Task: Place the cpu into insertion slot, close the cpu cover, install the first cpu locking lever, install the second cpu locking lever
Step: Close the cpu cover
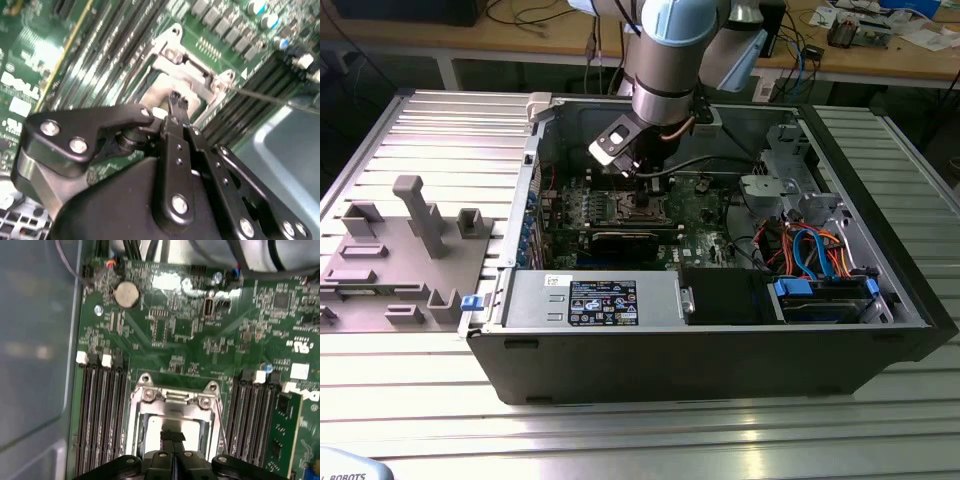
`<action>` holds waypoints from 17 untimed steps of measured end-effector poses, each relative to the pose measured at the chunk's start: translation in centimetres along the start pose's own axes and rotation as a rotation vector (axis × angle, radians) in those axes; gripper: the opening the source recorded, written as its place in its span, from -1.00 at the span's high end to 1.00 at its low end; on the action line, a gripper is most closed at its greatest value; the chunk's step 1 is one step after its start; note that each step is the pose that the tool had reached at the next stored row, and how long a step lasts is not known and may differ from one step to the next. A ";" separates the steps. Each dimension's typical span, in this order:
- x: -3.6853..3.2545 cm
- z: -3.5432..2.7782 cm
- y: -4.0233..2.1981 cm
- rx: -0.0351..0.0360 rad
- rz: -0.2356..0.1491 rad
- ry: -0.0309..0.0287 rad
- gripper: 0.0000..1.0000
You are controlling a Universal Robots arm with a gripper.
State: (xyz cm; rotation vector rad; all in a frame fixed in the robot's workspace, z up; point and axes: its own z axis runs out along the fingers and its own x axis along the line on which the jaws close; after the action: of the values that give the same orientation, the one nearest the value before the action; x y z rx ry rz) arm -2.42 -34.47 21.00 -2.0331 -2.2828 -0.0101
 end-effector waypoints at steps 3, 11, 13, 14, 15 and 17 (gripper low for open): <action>0.03 -0.90 0.18 0.0020 0.000 0.0000 0.79; 0.04 -2.22 0.77 0.0114 0.001 0.0012 0.79; 0.09 -2.96 0.74 0.0114 0.001 0.0012 0.79; 0.10 -3.18 0.73 0.0114 0.001 0.0011 0.79; 0.12 -3.43 0.71 0.0114 0.001 0.0011 0.79; 0.14 -3.75 0.70 0.0113 0.001 0.0012 0.79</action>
State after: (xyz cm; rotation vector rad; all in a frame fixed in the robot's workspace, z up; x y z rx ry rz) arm -1.52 -34.48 24.71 -2.0280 -2.2760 0.0017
